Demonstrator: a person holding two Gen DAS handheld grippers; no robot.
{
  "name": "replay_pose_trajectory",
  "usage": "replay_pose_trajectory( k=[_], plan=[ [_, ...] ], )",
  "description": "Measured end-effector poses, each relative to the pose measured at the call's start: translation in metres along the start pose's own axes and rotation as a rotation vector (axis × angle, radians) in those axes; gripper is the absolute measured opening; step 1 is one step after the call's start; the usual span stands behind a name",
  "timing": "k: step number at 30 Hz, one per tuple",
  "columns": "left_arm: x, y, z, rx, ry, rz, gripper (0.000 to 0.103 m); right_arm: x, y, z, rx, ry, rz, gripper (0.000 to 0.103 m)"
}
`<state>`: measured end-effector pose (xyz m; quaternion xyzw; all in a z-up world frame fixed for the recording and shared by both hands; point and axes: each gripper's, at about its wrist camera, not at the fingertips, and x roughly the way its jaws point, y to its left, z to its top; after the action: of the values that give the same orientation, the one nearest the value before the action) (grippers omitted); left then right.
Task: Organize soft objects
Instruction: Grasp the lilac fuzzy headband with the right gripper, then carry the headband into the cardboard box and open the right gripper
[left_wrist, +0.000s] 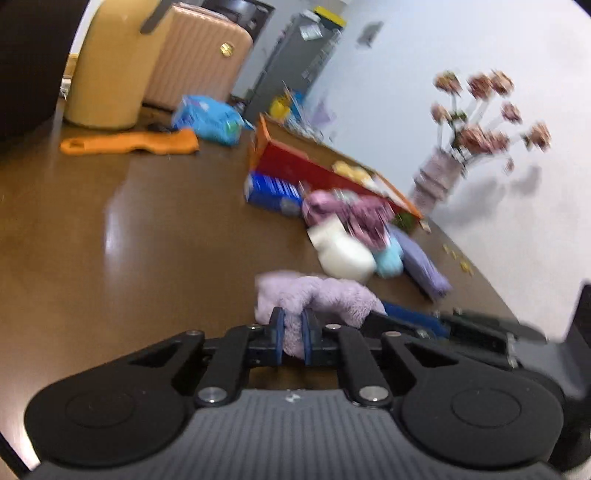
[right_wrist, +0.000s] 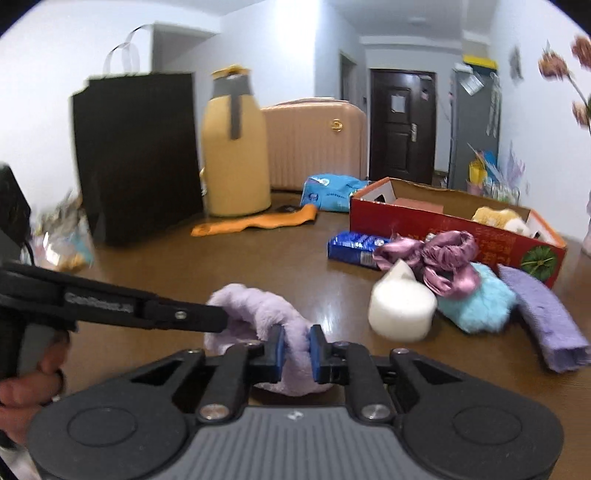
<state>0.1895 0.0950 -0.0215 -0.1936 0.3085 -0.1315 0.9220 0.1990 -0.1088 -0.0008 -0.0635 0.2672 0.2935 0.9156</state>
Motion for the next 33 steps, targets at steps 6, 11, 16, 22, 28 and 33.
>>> replay_pose_trajectory(
  k=[6,11,16,22,28,33],
  plan=[
    [-0.039,-0.01,0.002,-0.005,-0.083,-0.016,0.041,-0.043,-0.014,0.004,0.14,-0.064,0.081,0.028],
    [-0.002,-0.012,0.021,-0.029,-0.003,0.055,0.041,-0.013,-0.029,0.017,0.254,-0.064,0.024,0.03],
    [0.01,-0.005,0.015,-0.052,0.052,0.062,0.041,0.017,-0.027,0.002,0.313,0.012,0.028,0.031],
    [0.021,0.014,0.008,-0.092,0.077,0.04,0.031,0.018,-0.029,-0.012,0.408,0.017,0.024,0.03],
    [0.027,0.009,0.01,-0.053,0.071,0.028,0.022,0.015,-0.026,-0.017,0.434,0.002,0.017,0.024],
    [0.027,0.003,0.017,-0.031,0.07,0.019,0.017,0.014,-0.037,-0.014,0.494,0.006,0.056,0.02]
  ],
)
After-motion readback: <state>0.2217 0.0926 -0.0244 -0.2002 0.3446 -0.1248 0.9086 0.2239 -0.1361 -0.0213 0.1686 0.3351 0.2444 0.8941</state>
